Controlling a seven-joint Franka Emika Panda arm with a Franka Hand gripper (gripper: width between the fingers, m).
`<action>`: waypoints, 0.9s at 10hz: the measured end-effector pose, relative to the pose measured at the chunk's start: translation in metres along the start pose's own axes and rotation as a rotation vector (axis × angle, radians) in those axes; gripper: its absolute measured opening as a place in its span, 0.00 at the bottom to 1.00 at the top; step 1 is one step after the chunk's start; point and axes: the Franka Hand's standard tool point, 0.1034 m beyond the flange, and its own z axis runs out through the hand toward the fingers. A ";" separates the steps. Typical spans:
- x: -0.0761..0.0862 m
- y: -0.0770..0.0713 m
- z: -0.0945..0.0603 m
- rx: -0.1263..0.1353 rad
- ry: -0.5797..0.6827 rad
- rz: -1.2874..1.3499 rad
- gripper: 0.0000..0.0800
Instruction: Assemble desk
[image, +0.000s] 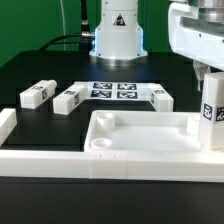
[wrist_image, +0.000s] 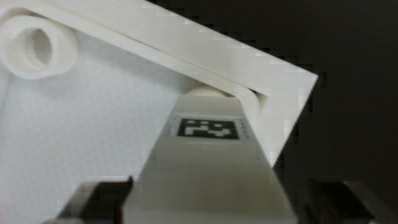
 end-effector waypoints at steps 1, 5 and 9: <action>0.000 0.000 0.000 0.000 0.000 -0.041 0.74; 0.000 0.000 0.001 -0.001 0.000 -0.317 0.81; -0.004 -0.001 0.000 -0.029 0.033 -0.733 0.81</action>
Offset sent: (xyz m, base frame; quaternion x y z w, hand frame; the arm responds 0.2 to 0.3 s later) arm 0.0000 0.0000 0.0000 0.0000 0.0000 -0.1938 0.9810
